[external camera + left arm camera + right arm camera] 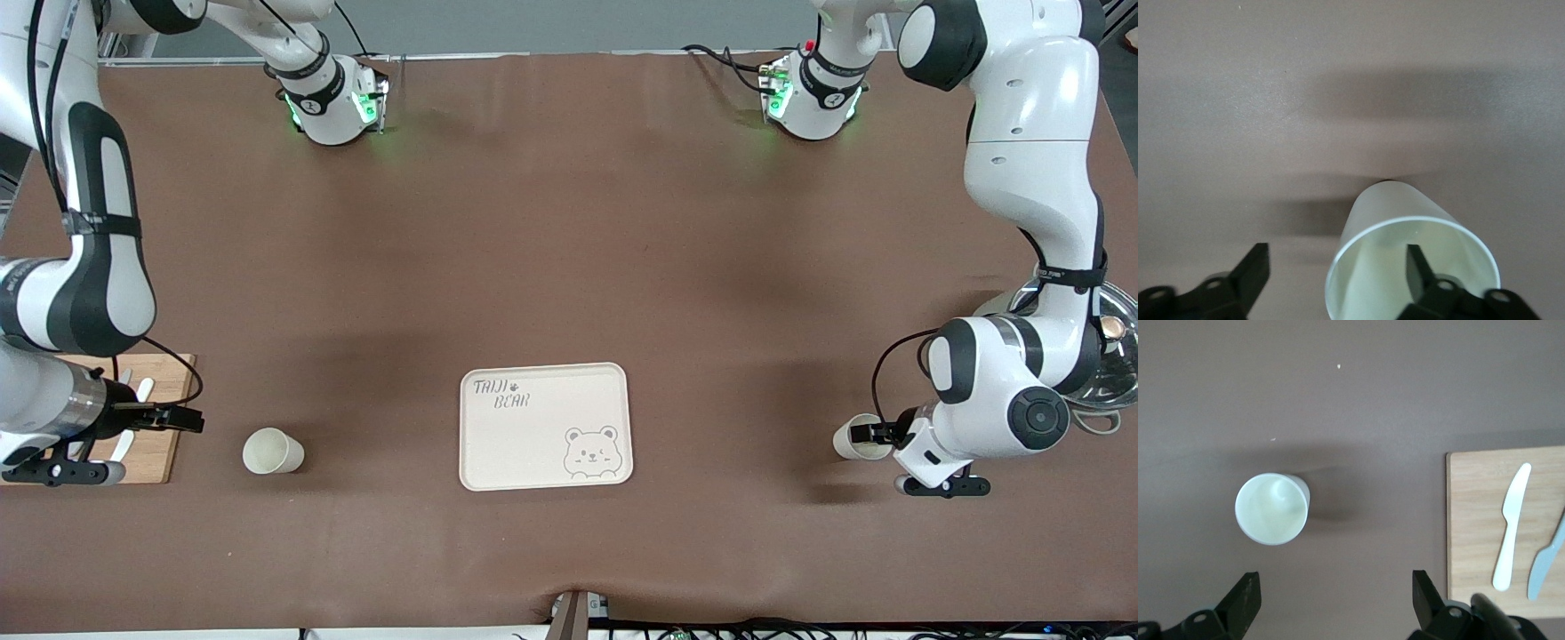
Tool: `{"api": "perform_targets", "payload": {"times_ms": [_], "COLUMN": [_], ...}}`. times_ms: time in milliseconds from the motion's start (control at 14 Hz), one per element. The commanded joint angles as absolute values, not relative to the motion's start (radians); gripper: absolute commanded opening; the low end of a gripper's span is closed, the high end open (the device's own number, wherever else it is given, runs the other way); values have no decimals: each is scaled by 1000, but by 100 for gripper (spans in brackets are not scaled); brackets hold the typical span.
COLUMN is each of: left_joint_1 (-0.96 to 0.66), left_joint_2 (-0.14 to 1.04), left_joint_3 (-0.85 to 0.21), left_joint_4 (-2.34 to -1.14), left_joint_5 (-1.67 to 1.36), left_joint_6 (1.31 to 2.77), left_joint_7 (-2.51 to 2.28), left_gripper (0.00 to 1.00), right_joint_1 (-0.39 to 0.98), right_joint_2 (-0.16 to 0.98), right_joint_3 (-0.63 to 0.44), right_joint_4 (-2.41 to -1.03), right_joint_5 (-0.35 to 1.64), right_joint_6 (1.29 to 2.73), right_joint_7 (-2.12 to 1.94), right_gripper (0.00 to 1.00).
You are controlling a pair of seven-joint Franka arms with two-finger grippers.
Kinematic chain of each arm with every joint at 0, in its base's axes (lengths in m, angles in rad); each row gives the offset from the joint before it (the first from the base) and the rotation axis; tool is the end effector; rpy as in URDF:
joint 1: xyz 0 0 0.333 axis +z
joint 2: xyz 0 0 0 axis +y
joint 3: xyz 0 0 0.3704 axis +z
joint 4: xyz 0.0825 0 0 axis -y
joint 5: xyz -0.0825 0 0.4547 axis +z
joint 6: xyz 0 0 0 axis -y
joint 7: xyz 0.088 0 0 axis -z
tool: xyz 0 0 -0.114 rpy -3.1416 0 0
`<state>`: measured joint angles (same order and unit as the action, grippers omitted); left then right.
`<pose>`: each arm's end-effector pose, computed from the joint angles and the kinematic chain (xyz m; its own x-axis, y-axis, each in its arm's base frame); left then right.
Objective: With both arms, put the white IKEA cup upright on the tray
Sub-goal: 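Close the left gripper on the white cup while the right gripper grasps the other cup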
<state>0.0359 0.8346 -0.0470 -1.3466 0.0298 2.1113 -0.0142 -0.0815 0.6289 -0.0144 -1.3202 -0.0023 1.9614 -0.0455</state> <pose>0.8297 0.0008 0.2082 0.9976 0.0008 -0.0690 0.0014 -1.0000 0.0094 0.8235 -0.0767 0.3799 0.9988 -0.0466 0.0118 -0.0468 -0.9988 0.0112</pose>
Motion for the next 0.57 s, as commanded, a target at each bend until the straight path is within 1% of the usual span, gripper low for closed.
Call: {"api": "perform_targets", "payload": {"times_ms": [0,71,286,357,500], "left_joint_1": [43,43,43,43,41], "left_joint_2": [822,821,819,819,819], "left_joint_3": [-54,-54,-54,-54,-54], "left_joint_4": [-1355,-1355,-1355,-1355,-1355], "left_joint_5": [32,32,32,32,32], "left_joint_6": [2120,2118,2120,2120,2129], "left_joint_7": [8,8,8,8,8], "left_gripper": [33,23,3,0,0], "right_joint_1": [-91,-91,-87,-87,-87], "right_joint_2": [686,698,729,742,767], "right_joint_3": [0,0,0,0,0], "right_joint_4": [-1281,-1279,-1279,-1275,-1266], "right_joint_5": [5,5,5,5,5], "right_joint_6": [2003,2017,2072,2101,2129], "right_joint_7": [-43,-41,-40,-41,-41], "right_gripper": [100,100,100,100,100]}}
